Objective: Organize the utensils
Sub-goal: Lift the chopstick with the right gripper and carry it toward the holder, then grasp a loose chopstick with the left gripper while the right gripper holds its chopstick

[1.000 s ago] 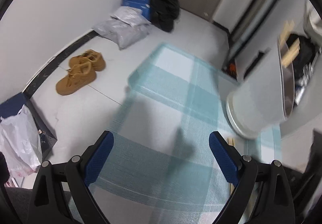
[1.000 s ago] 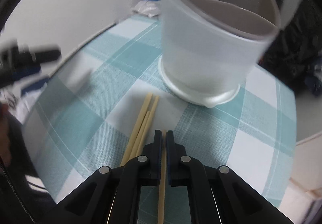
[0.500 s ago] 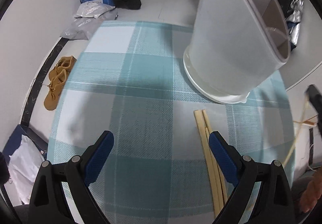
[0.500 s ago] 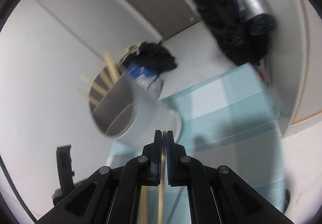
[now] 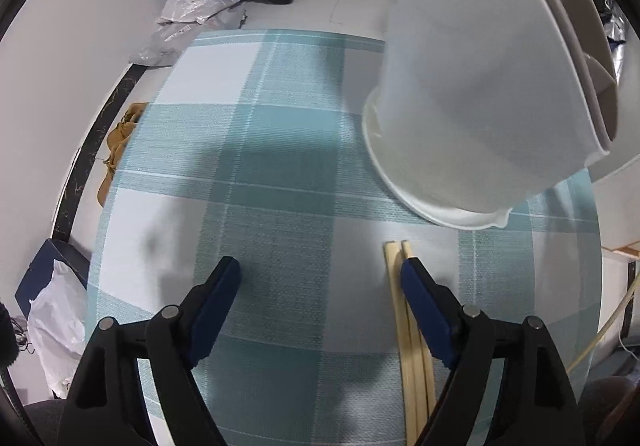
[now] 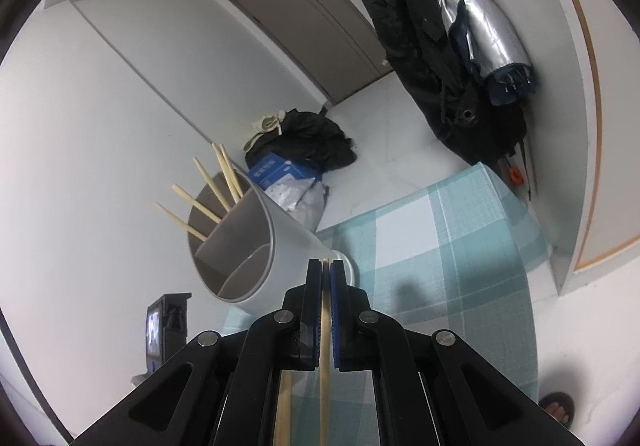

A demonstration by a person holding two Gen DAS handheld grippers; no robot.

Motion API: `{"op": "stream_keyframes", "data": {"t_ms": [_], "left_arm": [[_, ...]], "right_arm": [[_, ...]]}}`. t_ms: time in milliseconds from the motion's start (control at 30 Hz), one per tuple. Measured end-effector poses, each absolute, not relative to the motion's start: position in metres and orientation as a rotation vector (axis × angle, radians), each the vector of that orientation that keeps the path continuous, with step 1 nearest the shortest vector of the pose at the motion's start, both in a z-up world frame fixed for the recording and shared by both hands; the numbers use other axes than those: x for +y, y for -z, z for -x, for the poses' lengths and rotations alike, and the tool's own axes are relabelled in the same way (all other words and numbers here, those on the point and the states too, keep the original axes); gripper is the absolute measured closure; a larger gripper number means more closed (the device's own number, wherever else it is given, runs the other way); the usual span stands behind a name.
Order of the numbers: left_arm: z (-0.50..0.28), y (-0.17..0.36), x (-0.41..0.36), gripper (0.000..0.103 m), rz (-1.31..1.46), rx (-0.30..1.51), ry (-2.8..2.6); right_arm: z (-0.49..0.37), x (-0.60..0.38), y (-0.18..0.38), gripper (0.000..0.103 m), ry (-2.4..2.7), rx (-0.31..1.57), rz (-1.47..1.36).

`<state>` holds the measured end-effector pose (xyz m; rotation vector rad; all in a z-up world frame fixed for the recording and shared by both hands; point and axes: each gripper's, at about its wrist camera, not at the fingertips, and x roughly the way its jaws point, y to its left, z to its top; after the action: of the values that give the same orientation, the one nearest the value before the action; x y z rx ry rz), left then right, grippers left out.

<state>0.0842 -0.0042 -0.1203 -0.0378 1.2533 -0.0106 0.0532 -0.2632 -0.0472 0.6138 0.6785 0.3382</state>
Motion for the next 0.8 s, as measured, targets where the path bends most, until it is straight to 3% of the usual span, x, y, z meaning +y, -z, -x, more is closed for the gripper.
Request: {"op": "stream_keyframes", "data": {"t_ms": [267, 333, 700, 800], "left_arm": [[-0.085, 0.119, -0.010, 0.040, 0.044, 1.278, -0.014], [-0.087, 0.118, -0.009, 0.059, 0.045, 1.286, -0.040], [-0.092, 0.118, -0.008, 0.063, 0.099, 1.288, -0.095], [-0.092, 0.118, -0.006, 0.068, 0.109, 1.288, -0.108]], "right_arm": [[-0.045, -0.269, 0.039, 0.100, -0.342, 0.645, -0.612], [-0.044, -0.269, 0.039, 0.100, -0.342, 0.645, -0.610], [-0.038, -0.272, 0.036, 0.100, -0.346, 0.640, -0.606], [-0.038, -0.275, 0.036, 0.100, -0.342, 0.639, -0.616]]}}
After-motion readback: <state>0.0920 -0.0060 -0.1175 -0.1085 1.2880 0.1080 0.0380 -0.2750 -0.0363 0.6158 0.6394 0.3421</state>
